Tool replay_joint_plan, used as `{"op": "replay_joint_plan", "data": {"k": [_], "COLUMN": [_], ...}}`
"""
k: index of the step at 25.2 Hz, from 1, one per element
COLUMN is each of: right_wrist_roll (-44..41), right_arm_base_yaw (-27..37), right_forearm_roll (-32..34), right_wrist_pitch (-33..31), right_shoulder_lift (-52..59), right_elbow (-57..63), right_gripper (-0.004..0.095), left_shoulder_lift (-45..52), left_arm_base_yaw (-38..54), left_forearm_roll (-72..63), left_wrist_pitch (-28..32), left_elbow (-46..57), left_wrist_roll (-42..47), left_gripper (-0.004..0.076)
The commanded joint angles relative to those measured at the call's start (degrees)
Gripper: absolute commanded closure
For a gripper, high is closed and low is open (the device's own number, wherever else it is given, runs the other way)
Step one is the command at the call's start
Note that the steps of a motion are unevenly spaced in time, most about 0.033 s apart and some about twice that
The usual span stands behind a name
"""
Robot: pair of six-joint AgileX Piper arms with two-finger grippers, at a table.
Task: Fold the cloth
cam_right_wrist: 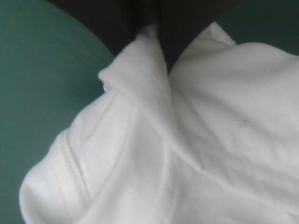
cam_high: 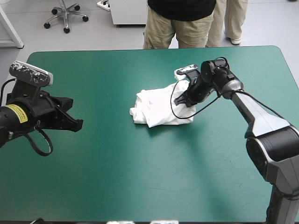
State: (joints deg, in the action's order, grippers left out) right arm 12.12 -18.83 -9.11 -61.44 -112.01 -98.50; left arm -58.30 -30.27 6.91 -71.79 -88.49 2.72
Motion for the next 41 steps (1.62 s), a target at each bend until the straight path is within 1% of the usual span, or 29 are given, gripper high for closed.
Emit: {"op": "replay_joint_plan", "data": {"k": [1, 5, 9, 12, 15, 17, 20, 23, 27, 28, 32, 33, 36, 37, 38, 39, 41], "right_wrist_roll": [-2.2, -5.7, -11.8, -15.6, -17.2, -17.8, -21.4, -23.6, -26.1, -28.0, -28.7, -28.6, -25.4, -25.4, -25.5, -25.6, -25.8], "right_arm_base_yaw": [3.3, 7.6, 13.0, 18.3, 23.3, 26.1, 29.6, 31.8, 33.0, 33.3, 33.3, 33.3, 33.3, 33.3, 33.3, 33.3, 33.3], "right_forearm_roll": [5.9, 11.9, 18.7, 21.5, 22.6, 23.7, 27.8, 31.3, 34.1, 35.1, 33.8, 33.8, 31.1, 31.0, 30.8, 30.6, 29.6], "right_wrist_pitch": [3.8, 9.2, 13.4, 15.7, 17.2, 17.3, 16.3, 15.0, 13.5, 13.4, 12.6, 12.4, 11.9, 11.8, 11.5, 10.5, 9.0], "right_shoulder_lift": [8.0, 14.1, 19.6, 23.0, 26.0, 27.2, 28.7, 29.4, 29.4, 29.4, 29.2, 29.2, 29.2, 29.2, 29.2, 29.5, 31.8], "right_elbow": [7.7, 18.4, 27.9, 33.8, 38.3, 39.7, 40.2, 40.2, 40.2, 40.2, 40.2, 40.2, 40.2, 40.2, 39.7, 39.3, 37.7], "right_gripper": [0.0923, 0.0923, 0.0923, 0.0923, 0.0923, 0.0923, 0.0923, 0.0923, 0.0925, 0.0925, 0.0912, 0.0892, 0.0564, 0.0434, 0.0326, 0.027, 0.0315], "left_shoulder_lift": [0.5, 0.5, 0.5, 0.5, 0.5, 0.5, 0.5, 0.5, 0.5, 0.5, 0.5, 0.5, 0.5, 0.5, 0.5, 0.5, 0.5], "left_arm_base_yaw": [-0.4, -0.4, -0.4, -0.4, -0.4, -0.4, -0.4, -0.4, -0.4, -0.4, -0.4, -0.4, -0.4, -0.4, -0.4, -0.4, -0.4], "left_forearm_roll": [0.1, 0.0, 0.0, 0.0, 0.0, 0.0, 0.2, 0.2, 0.3, 0.3, 0.3, 0.3, 0.3, 0.3, 0.3, 0.3, 0.1], "left_wrist_pitch": [-1.4, -1.4, -1.4, -1.3, -1.2, -1.2, -1.2, -1.2, -1.2, -1.2, -0.4, -0.1, 1.1, 1.3, 1.3, 1.3, 1.2], "left_elbow": [-1.1, -1.1, -1.1, -1.1, -1.1, -1.1, -1.1, -1.1, -1.1, -1.1, -1.1, -1.1, -1.1, -1.1, -1.1, -1.1, -1.1], "left_wrist_roll": [0.7, 0.5, 0.3, 0.3, 0.3, 0.3, 0.3, -0.1, -2.3, -2.7, -2.4, -2.4, -2.4, -2.4, -2.4, -2.4, -2.2], "left_gripper": [0.0733, 0.0733, 0.0733, 0.0733, 0.0733, 0.0733, 0.0733, 0.0733, 0.0733, 0.0733, 0.0733, 0.0733, 0.0733, 0.0733, 0.0733, 0.0733, 0.0733]}}
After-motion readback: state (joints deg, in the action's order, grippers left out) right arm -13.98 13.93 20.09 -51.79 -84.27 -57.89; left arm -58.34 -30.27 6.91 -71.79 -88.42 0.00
